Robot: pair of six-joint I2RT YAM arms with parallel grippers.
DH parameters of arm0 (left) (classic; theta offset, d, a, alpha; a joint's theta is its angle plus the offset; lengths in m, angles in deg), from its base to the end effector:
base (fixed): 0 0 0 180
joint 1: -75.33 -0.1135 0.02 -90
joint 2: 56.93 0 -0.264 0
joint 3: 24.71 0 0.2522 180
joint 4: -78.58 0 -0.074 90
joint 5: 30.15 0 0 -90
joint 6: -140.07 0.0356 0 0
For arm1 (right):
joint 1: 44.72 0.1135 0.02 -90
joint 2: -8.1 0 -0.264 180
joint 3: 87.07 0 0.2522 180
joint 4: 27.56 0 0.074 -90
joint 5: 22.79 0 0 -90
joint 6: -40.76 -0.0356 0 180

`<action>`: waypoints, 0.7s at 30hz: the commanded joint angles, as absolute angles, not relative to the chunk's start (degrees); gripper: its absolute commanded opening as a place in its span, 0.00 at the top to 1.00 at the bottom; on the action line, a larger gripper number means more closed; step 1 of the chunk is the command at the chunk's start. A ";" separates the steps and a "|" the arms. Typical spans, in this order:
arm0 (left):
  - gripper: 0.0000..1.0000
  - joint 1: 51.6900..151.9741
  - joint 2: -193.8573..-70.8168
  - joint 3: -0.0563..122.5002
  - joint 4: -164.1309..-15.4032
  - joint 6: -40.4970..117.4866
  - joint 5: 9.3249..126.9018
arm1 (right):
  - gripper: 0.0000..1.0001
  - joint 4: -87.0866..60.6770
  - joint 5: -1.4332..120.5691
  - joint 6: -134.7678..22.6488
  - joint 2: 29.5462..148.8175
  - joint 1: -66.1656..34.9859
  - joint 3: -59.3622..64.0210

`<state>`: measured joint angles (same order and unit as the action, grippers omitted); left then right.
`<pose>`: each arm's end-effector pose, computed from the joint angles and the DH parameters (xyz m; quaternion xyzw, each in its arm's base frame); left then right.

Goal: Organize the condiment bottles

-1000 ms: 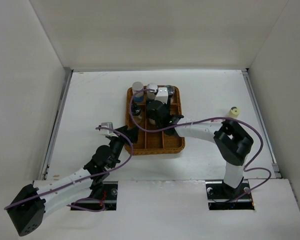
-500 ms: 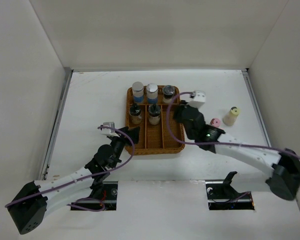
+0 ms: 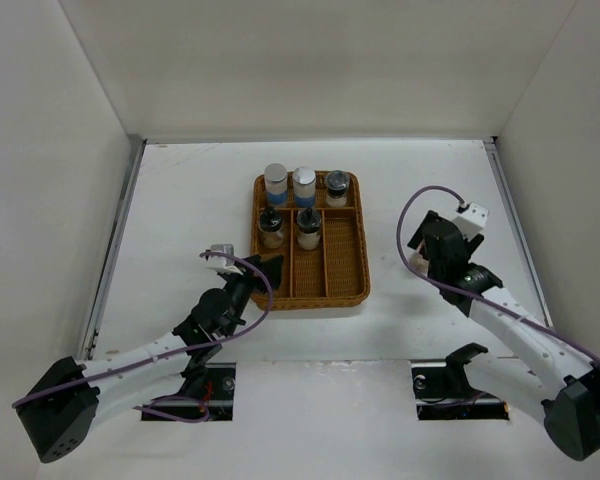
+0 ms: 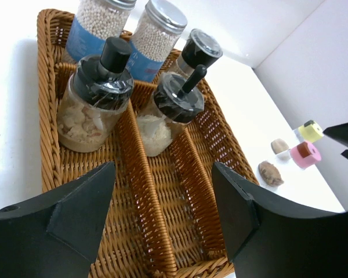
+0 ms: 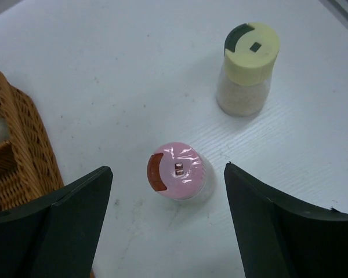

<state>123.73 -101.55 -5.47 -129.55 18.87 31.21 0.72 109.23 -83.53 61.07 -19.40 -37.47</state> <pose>0.1224 -0.1121 0.1959 -0.0771 0.6878 -0.3179 0.6481 0.1894 0.0633 0.2567 0.2380 0.7989 -0.0454 0.5505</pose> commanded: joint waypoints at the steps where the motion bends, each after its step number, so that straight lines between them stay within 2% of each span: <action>1: 0.34 124.06 -101.84 -4.97 -133.45 18.61 31.90 | 0.15 0.79 106.15 -82.12 63.38 -19.63 -37.09; 10: 0.33 123.63 -103.16 -5.06 -134.51 18.17 32.34 | 0.24 -1.49 103.60 -81.42 68.48 -22.52 -37.80; 15: 0.33 123.98 -102.20 -5.23 -134.68 18.43 32.52 | 0.36 -4.92 99.73 -78.78 72.25 -26.12 -36.92; 18: 0.33 123.19 -102.19 -5.50 -134.60 18.08 32.69 | 0.46 -5.45 99.20 -77.90 74.02 -27.01 -36.04; 21: 0.33 123.45 -101.41 -5.50 -134.16 18.17 32.52 | 0.55 -4.84 101.04 -77.81 72.27 -25.79 -34.90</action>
<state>123.45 -102.67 -5.47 -131.54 18.57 32.06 -2.93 100.79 -79.16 73.73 -26.30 -37.36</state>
